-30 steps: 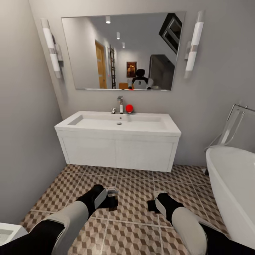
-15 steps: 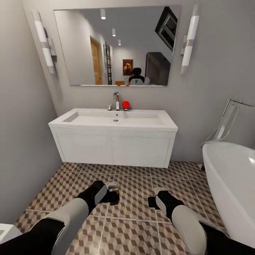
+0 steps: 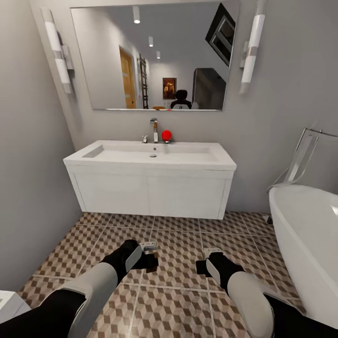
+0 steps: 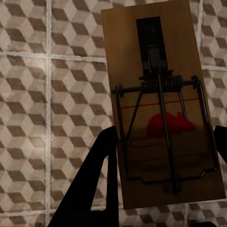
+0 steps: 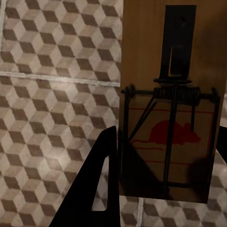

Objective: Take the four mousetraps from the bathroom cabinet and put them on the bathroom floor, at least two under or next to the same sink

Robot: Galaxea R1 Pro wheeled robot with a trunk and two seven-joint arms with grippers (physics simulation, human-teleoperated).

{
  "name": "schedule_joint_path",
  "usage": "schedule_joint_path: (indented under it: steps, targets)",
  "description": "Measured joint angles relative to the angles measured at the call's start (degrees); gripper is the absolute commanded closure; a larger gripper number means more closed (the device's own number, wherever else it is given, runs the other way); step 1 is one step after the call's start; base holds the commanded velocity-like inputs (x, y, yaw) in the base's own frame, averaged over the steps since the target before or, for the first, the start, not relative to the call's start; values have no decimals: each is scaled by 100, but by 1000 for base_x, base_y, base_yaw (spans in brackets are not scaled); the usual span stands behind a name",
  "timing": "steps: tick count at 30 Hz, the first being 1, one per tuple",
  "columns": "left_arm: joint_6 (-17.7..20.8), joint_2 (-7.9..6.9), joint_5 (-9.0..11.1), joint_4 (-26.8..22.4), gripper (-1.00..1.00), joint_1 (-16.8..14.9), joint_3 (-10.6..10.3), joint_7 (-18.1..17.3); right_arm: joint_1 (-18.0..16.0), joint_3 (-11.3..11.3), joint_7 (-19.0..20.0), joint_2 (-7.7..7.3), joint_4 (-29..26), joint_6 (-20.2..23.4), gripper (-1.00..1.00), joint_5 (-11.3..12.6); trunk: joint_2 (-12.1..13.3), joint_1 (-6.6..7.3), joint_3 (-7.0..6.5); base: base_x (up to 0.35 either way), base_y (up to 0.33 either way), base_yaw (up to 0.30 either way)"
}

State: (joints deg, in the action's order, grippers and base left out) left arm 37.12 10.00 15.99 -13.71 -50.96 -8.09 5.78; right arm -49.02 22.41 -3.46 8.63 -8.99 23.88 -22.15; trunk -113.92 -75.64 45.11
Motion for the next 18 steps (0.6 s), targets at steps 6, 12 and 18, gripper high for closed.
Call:
schedule_joint_path:
  steps: [6,12,18]
  targets:
    - [-1,0,-66,8,100,0,-1,4,0,-2,0,2,4,0,100,0,-241,-132,108,0,0,0]
    - [-2,0,-218,9,100,0,-2,10,0,-3,0,-4,0,1,100,0,-481,-264,215,0,0,0]
    - [-10,0,-236,1,100,0,-2,25,0,-2,0,-7,0,0,100,0,-722,-395,323,0,0,0]
